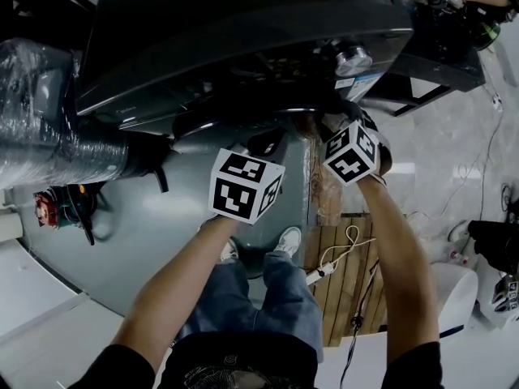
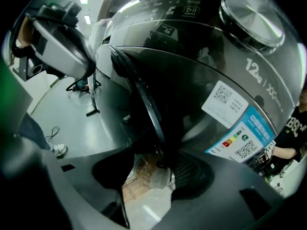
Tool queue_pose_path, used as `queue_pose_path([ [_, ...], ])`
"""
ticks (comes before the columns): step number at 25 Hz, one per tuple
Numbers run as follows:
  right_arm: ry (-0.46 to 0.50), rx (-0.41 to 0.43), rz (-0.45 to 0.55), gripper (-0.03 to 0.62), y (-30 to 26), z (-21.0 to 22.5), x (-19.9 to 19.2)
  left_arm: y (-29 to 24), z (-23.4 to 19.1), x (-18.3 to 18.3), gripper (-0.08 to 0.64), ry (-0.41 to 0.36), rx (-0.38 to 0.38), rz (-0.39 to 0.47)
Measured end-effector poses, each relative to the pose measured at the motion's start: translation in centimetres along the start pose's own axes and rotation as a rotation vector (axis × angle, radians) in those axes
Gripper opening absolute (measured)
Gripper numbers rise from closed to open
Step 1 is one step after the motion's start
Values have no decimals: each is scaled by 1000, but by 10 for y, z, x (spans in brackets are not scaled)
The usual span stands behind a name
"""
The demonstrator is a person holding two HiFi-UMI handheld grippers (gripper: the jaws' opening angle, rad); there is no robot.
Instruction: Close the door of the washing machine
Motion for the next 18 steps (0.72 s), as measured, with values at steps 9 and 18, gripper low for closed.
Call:
queue_pose_path([
  [9,-17,-71,10,241,6,2,0,5,-11,-6,32,19,-2,6],
  [18,-19,-96,13,247,1,8,5,5,-18,-5,32,22,-4,12],
])
Point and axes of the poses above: the fingertips, and each gripper's own axes: y backward along the fingers, z to its right, x out of its top, the point moved 2 cm from there along y, backward along the fingers, and after that the axes turned 13 degrees about -y, right-handed, at the moved point
